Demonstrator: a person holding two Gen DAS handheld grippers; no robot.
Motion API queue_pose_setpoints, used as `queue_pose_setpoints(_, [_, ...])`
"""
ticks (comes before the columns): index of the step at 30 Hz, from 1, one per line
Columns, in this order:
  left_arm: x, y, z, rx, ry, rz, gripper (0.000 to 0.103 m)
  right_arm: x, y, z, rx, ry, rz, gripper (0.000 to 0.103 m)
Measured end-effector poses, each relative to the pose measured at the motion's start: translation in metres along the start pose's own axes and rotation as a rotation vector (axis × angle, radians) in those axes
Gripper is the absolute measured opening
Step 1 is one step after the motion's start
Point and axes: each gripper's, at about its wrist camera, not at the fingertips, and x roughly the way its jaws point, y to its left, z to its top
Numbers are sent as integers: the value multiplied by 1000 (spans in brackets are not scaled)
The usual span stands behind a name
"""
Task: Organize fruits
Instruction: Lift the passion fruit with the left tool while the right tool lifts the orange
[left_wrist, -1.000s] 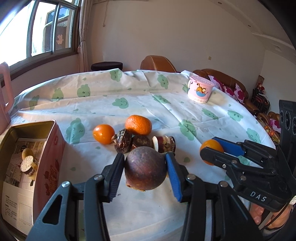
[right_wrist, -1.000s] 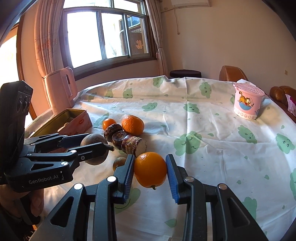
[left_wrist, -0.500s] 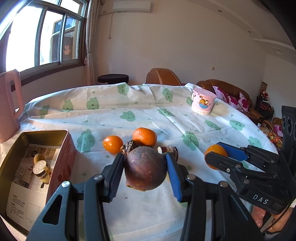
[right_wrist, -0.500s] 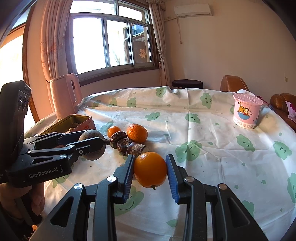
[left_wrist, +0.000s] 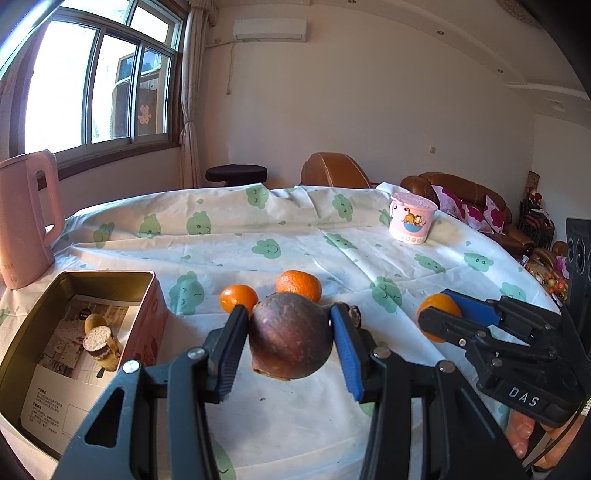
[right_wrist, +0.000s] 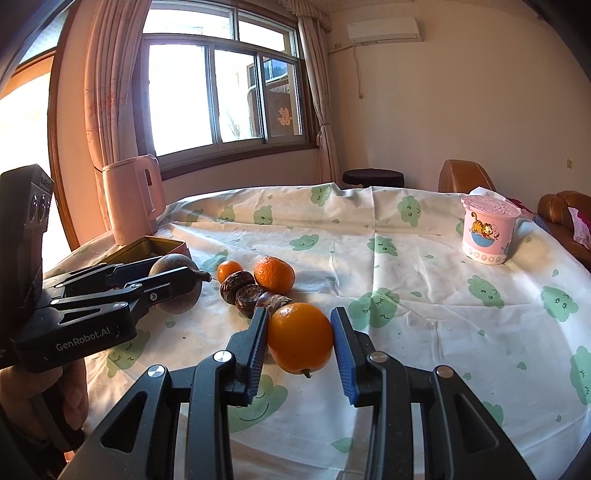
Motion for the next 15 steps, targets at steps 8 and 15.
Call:
queue_pose_setpoints(8, [-5, 2, 0, -7, -26, 10, 48, -4, 0, -1, -3, -23, -5, 36])
queue_pose_setpoints(15, [-9, 2, 0, -8, -45, 19, 48, -6, 0, -1, -2, -39, -5, 36])
